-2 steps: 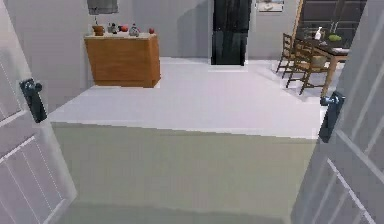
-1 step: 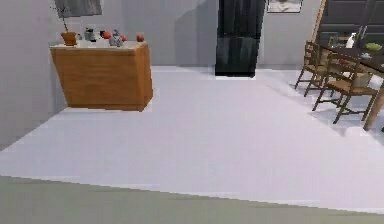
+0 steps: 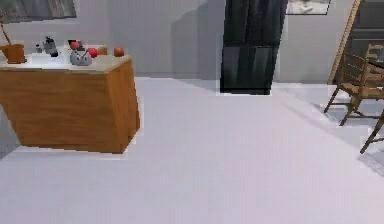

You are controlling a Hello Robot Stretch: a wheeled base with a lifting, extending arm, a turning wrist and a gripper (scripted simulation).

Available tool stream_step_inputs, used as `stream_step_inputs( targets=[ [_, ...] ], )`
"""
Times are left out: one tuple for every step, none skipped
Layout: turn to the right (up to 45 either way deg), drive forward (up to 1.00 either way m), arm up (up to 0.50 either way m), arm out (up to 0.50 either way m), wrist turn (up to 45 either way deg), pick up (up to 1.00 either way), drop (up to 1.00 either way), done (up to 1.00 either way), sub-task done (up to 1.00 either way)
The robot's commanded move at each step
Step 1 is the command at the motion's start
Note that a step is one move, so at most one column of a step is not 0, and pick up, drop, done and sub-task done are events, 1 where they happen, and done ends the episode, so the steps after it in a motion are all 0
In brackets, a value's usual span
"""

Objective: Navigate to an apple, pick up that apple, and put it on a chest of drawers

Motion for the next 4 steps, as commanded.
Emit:
stream_step_inputs(
  targets=[
    [0.0,1.0,0.0,0.0,0.0,0.0,0.0,0.0,0.0],
    [0.0,0.8,0.0,0.0,0.0,0.0,0.0,0.0,0.0],
    [-45.0,0.0,0.0,0.0,0.0,0.0,0.0,0.0,0.0],
    [-45.0,0.0,0.0,0.0,0.0,0.0,0.0,0.0,0.0]
  ],
)
